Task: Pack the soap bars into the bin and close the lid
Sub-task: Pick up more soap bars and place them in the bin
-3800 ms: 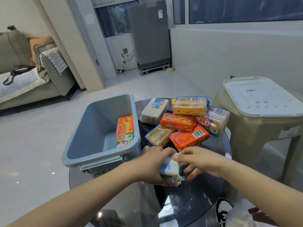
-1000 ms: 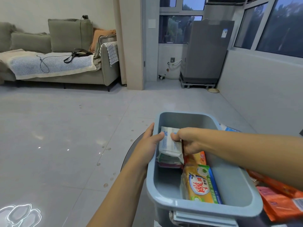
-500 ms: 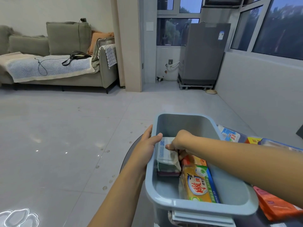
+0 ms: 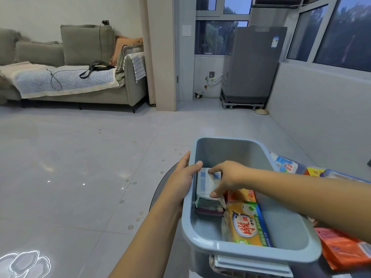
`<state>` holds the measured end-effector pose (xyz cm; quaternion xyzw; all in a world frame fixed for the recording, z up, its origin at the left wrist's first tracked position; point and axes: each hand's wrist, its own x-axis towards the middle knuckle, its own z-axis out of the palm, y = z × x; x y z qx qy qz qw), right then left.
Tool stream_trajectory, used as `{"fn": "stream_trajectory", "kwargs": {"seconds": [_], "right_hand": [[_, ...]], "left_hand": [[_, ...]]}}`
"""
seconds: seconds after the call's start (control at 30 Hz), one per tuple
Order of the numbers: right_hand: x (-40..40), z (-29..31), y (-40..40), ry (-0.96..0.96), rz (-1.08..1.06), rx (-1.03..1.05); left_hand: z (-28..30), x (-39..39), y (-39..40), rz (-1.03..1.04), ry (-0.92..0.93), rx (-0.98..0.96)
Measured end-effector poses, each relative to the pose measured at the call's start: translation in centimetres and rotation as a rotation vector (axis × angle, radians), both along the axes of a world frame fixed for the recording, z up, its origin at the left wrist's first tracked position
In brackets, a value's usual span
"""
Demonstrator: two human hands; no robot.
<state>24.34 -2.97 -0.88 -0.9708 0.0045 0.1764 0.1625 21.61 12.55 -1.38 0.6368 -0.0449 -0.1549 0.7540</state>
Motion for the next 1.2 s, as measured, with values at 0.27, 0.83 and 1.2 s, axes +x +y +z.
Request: {"fn": "stream_trajectory", "kwargs": {"seconds": [0.27, 0.83, 1.2], "right_hand": [[0.3, -1.1, 0.1, -0.04, 0.017, -0.018], [-5.0, 4.0, -2.0, -0.183, -0.041, 0.489], [-15.1, 5.8, -8.6, -0.515, -0.184, 0.863]], "left_hand": [[0.2, -0.1, 0.1, 0.003, 0.023, 0.013], [3.0, -4.1, -0.2, 0.161, -0.165, 0.283], [6.0, -9.9, -4.9, 0.098, -0.333, 0.285]]}}
